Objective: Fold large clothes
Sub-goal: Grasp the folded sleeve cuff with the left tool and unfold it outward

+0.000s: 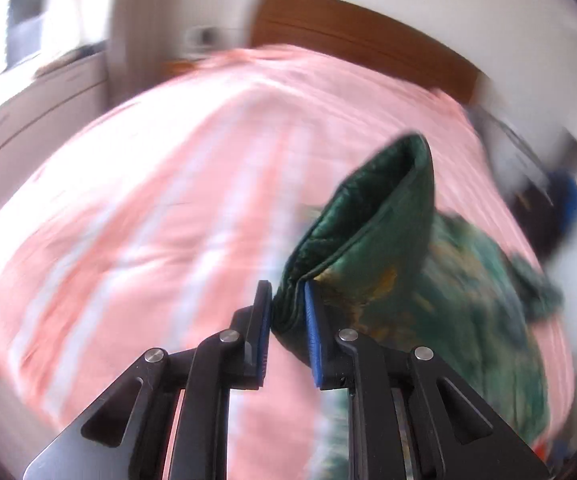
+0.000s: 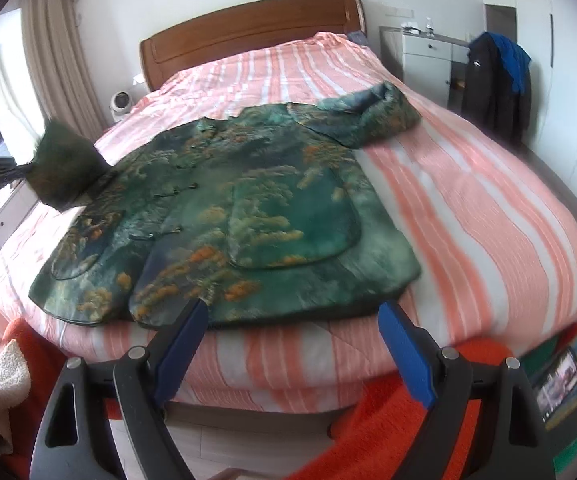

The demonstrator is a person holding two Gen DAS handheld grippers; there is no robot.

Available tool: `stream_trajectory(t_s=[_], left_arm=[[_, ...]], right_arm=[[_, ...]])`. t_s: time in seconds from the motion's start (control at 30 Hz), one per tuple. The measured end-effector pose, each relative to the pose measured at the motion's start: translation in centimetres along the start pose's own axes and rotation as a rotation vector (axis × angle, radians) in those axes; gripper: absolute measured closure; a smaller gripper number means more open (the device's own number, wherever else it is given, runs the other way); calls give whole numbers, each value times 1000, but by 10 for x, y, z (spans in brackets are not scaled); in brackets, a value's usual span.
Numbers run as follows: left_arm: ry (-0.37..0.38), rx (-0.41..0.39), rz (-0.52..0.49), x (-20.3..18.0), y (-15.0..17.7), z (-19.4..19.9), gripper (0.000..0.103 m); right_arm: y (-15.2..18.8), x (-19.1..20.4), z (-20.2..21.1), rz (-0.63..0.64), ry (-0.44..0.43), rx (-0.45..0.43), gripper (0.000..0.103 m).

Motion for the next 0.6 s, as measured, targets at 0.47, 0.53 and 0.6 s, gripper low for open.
stream_trajectory(t_s=[0.47, 0.53, 0.6], left_arm=[[-370, 38, 397, 170, 112, 6, 21], [-345, 25, 328, 146, 109, 11, 15], [-330, 7, 248, 117, 106, 24, 11]], right_arm=[[-54, -40, -24, 28, -10, 88, 17], [-111, -56, -33, 121, 50, 41, 15], [-166, -66, -52, 246, 139, 8, 14]])
Point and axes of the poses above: each gripper's, at about its wrist camera, not at the fingertips, and z roughly against the way its jaws point, x to its left, y to its underside, the point moved 10 cm from there along -z, roughly the way its jaws point, and after that the axes turned 2 degrees about -z, right-handed, at the moved point
